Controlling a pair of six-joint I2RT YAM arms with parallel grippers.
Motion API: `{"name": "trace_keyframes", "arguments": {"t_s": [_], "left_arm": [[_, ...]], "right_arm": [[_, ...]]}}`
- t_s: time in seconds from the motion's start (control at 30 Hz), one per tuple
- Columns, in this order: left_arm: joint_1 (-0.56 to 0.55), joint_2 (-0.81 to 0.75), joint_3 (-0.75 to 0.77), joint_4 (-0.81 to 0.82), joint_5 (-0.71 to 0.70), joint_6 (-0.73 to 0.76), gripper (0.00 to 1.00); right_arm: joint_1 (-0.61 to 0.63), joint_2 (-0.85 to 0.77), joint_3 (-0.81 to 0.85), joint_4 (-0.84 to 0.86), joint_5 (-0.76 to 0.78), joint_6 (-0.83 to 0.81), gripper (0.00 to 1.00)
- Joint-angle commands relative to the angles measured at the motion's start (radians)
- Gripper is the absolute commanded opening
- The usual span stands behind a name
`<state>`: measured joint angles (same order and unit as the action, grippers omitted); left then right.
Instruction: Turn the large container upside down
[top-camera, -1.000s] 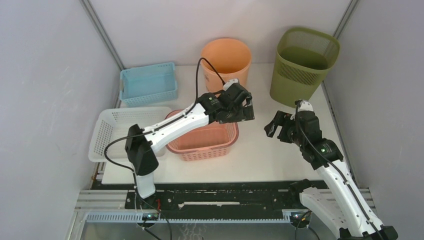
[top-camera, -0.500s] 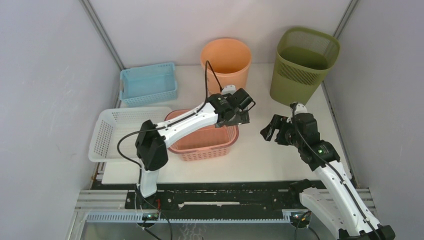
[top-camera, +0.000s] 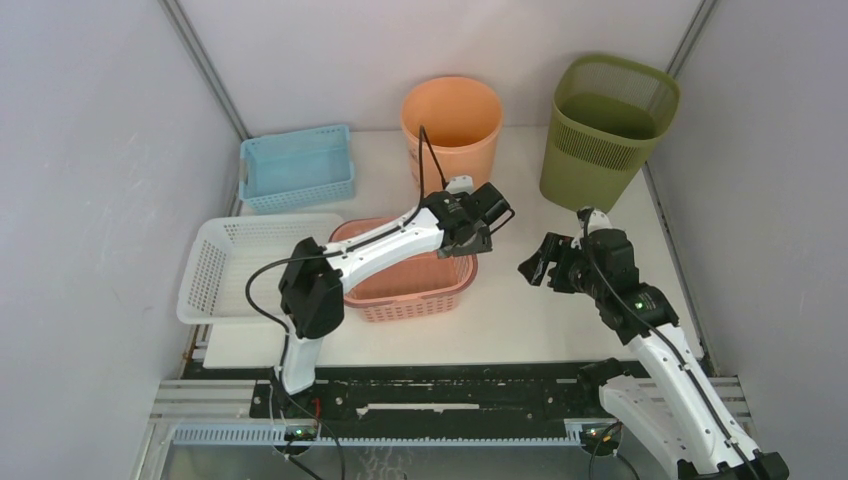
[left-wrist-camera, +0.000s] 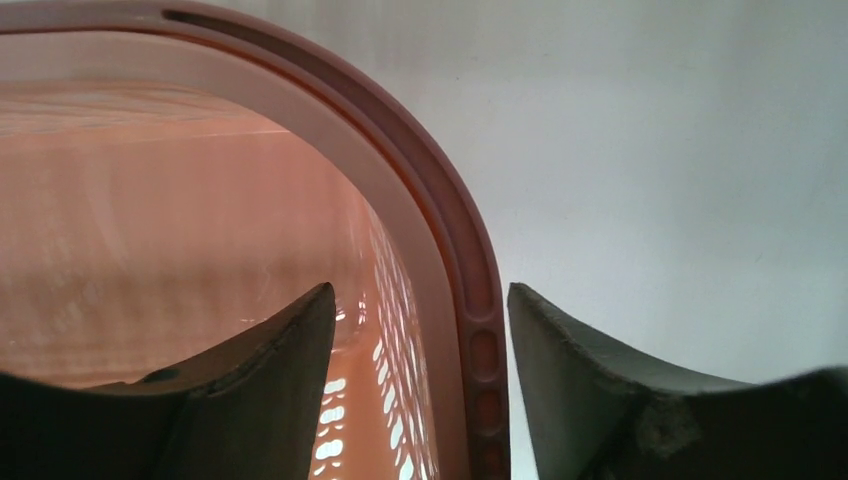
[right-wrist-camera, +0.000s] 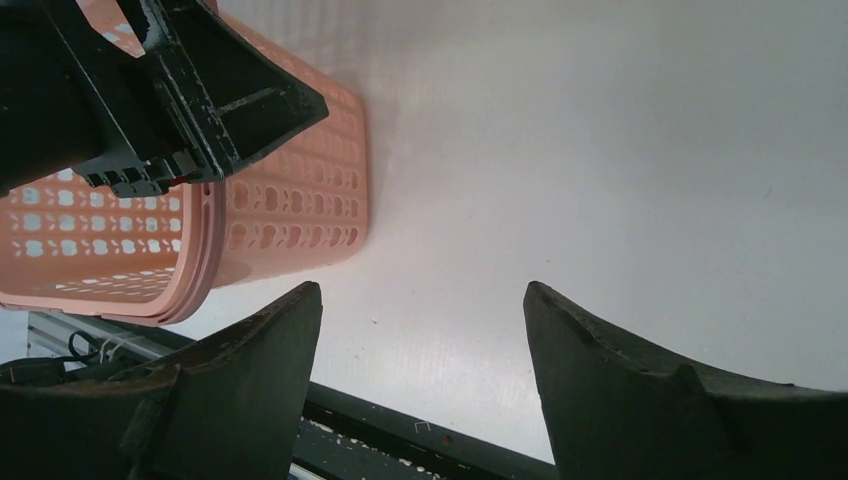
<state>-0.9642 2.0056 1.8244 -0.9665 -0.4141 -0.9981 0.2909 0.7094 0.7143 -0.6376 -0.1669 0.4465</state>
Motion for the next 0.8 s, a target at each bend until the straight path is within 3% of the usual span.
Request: {"name": "trace_keyframes", "arguments": {"t_s": [0.0,0.13,0.23,0.4,0.53,0.77], "left_arm": [[-0.01,-0.016,0.02,0.021,-0.009,-0.011,0.61],[-0.01,-0.02,0.018,0.03,0.018,0.001,0.34],[-0.01,-0.038,0.007,0.048,0.046,0.008,0.01],[-0.011,-0.086,0.021,0.1,0.112,0.05,0.0],[-0.014,-0.149,0.039,0.211,0.257,0.093,0.0],[-0.032,-0.206,0.171,0.322,0.419,0.135,0.0]], "right_arm": [[-0.006,-0.013,-0.009,0.056,-0.019,-0.02,0.81],[-0.006,-0.017,-0.01,0.055,-0.021,-0.022,0.8],[-0.006,-0.022,-0.01,0.061,-0.023,-0.022,0.79],[-0.006,-0.026,0.029,0.034,-0.019,-0.032,0.78],[-0.007,-0.044,0.11,-0.033,0.009,-0.051,0.78],[-0.016,-0.076,0.299,-0.202,0.087,-0.095,0.78]]}}
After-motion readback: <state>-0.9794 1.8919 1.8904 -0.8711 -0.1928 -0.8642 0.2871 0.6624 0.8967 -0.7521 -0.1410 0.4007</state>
